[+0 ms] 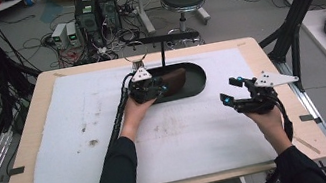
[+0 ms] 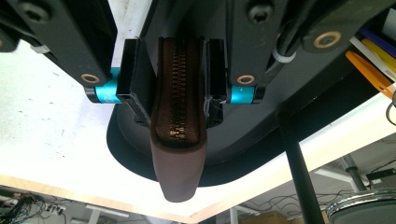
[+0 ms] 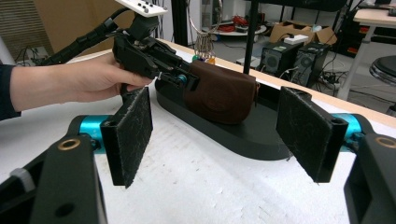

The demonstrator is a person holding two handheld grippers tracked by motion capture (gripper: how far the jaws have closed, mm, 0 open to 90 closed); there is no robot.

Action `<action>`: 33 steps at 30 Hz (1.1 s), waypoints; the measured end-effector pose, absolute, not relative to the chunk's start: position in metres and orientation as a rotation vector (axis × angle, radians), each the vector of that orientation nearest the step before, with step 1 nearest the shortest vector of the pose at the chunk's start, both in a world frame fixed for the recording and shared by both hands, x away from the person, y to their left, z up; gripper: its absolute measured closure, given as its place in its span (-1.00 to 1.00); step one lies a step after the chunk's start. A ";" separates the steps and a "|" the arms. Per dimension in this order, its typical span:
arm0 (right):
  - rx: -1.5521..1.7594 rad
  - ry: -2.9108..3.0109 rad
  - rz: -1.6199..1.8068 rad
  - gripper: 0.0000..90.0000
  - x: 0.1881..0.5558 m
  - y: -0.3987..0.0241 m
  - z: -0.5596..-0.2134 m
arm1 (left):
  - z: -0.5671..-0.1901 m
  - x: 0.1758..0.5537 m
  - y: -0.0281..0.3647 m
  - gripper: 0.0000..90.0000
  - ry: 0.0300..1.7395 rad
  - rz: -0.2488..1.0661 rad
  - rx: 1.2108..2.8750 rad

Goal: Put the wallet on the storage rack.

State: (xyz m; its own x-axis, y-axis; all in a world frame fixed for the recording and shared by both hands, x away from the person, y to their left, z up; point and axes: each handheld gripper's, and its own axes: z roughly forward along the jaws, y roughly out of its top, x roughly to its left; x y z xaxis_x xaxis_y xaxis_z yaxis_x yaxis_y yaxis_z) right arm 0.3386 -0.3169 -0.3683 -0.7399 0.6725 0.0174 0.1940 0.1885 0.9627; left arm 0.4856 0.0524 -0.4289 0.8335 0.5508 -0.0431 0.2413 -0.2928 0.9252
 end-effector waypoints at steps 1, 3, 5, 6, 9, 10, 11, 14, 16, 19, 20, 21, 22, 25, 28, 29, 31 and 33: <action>0.812 2.060 1.574 -0.38 0.339 -0.317 -0.368 | -0.429 0.486 0.053 0.47 0.595 0.340 1.885; 0.813 2.060 1.575 -0.38 0.339 -0.317 -0.368 | -0.429 0.486 0.053 0.46 0.596 0.338 1.887; 0.811 2.058 1.576 -0.38 0.339 -0.317 -0.368 | -0.428 0.485 0.053 0.45 0.601 0.347 1.886; 0.810 2.058 1.576 -0.38 0.338 -0.317 -0.368 | -0.428 0.485 0.052 0.45 0.604 0.347 1.887; 0.809 2.058 1.577 -0.38 0.339 -0.317 -0.368 | -0.428 0.484 0.051 0.41 0.606 0.351 1.894; 0.809 2.058 1.576 -0.38 0.339 -0.317 -0.368 | -0.427 0.484 0.051 0.34 0.608 0.358 1.901; 0.809 2.060 1.577 -0.38 0.339 -0.317 -0.368 | -0.426 0.483 0.051 0.26 0.608 0.367 1.912; 0.806 2.057 1.577 -0.38 0.339 -0.318 -0.368 | -0.423 0.481 0.051 0.03 0.624 0.399 1.931; 0.812 2.060 1.580 -0.38 0.339 -0.318 -0.368 | -0.420 0.480 0.053 -0.14 0.645 0.407 1.932; 0.818 2.054 1.576 -0.38 0.337 -0.320 -0.368 | -0.415 0.478 0.056 -0.33 0.669 0.387 1.938; 0.817 2.049 1.576 -0.38 0.337 -0.321 -0.368 | -0.414 0.477 0.057 -0.34 0.667 0.387 1.936; 0.816 2.045 1.577 -0.38 0.337 -0.322 -0.368 | -0.412 0.473 0.058 -0.35 0.664 0.392 1.924; 0.820 2.039 1.579 -0.38 0.337 -0.322 -0.368 | -0.409 0.470 0.060 -0.37 0.656 0.395 1.918; 0.824 2.043 1.577 -0.38 0.337 -0.323 -0.368 | -0.400 0.459 0.065 -0.38 0.638 0.393 1.894; 0.817 2.035 1.577 -0.38 0.338 -0.323 -0.368 | -0.388 0.447 0.069 -0.42 0.625 0.380 1.893; 0.821 2.034 1.577 -0.38 0.338 -0.323 -0.368 | -0.385 0.441 0.072 -0.42 0.610 0.390 1.881; 0.832 2.039 1.579 -0.38 0.338 -0.323 -0.368 | -0.378 0.429 0.077 -0.43 0.580 0.401 1.872; 0.828 2.036 1.574 -0.38 0.339 -0.323 -0.369 | -0.373 0.419 0.083 -0.45 0.573 0.421 1.867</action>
State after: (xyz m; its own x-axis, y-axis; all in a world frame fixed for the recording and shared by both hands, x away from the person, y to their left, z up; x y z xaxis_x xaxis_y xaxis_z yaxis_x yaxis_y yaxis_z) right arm 0.3395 -0.3234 -0.3688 -0.7265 0.6868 0.0200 0.1924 0.1754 0.9655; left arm 0.4191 0.0827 -0.3733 0.8209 0.5708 0.0174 0.1875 -0.2982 0.9359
